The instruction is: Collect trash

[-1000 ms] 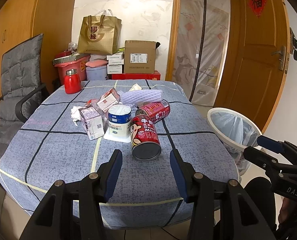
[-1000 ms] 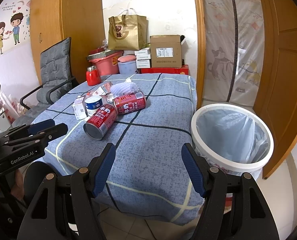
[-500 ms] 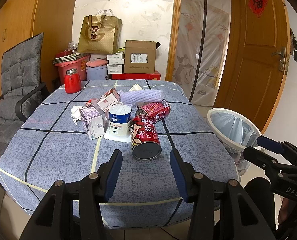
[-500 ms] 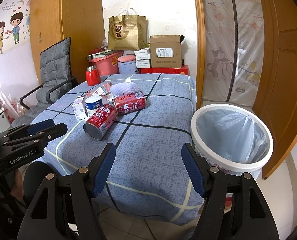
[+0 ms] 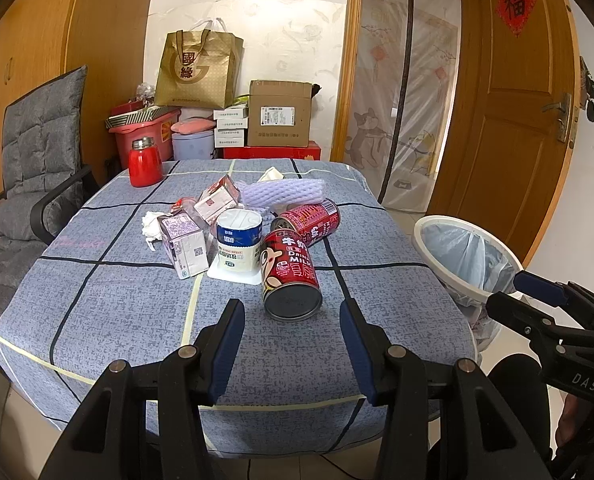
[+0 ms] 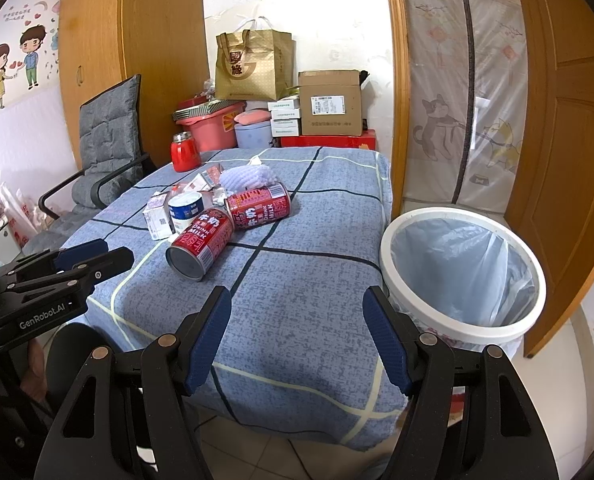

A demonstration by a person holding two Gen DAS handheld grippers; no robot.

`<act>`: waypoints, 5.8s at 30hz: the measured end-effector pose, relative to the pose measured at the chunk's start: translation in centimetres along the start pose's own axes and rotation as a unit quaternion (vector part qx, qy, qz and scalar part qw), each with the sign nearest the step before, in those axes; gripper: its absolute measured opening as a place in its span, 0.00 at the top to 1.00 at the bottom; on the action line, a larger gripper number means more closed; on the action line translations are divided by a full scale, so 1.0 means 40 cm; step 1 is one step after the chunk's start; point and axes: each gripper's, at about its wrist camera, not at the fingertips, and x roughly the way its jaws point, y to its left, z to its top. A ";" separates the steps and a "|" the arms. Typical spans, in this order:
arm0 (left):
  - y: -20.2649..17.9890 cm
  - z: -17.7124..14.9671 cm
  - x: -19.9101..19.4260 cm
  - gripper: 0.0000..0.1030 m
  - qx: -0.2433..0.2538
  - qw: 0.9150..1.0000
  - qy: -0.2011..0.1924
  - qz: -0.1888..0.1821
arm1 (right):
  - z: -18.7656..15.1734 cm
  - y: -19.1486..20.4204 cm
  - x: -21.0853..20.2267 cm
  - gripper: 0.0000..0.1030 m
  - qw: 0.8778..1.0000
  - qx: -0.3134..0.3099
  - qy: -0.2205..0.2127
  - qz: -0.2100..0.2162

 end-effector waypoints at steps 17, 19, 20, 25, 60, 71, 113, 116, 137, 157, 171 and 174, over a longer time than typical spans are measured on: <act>0.000 -0.001 0.001 0.52 -0.002 1.000 0.002 -0.002 | 0.000 0.002 -0.002 0.33 1.000 0.000 0.000 0.000; 0.000 -0.002 0.002 0.52 -0.003 1.000 0.004 -0.004 | 0.000 0.001 0.000 0.33 1.000 -0.001 0.001 0.000; -0.002 -0.004 0.003 0.52 -0.002 1.000 0.004 -0.003 | -0.002 -0.003 0.003 0.33 1.000 -0.001 0.002 0.000; 0.006 -0.009 0.011 0.52 -0.009 1.000 0.008 -0.010 | -0.003 -0.006 0.011 0.33 1.000 0.001 0.003 -0.001; 0.306 0.016 0.107 0.52 -0.094 0.994 0.017 0.054 | 0.114 0.245 0.344 0.33 0.994 0.005 0.079 0.080; 0.338 0.057 0.167 0.52 -0.106 0.994 0.014 0.024 | 0.103 0.229 0.404 0.33 0.991 0.019 0.123 0.054; 0.311 0.108 0.275 0.63 -0.109 0.989 0.042 0.093 | 0.079 0.080 0.330 0.48 0.991 0.056 0.092 0.078; 0.301 0.107 0.242 0.63 -0.101 0.990 0.034 0.094 | 0.079 0.070 0.309 0.48 0.992 0.058 0.084 0.076; -0.012 0.211 0.151 0.63 -0.006 0.999 -0.010 -0.036 | 0.063 -0.167 0.133 0.48 0.992 0.123 0.024 -0.015; -0.412 0.214 0.398 0.63 0.103 0.972 0.056 -0.204 | 0.025 -0.431 0.123 0.48 0.978 0.171 0.041 -0.114; -0.490 0.187 0.500 0.62 0.130 0.958 0.097 -0.236 | 0.012 -0.474 0.160 0.48 0.972 0.172 0.078 -0.139; -0.497 0.190 0.507 0.62 0.129 0.957 0.099 -0.239 | 0.016 -0.476 0.157 0.48 0.971 0.172 0.077 -0.146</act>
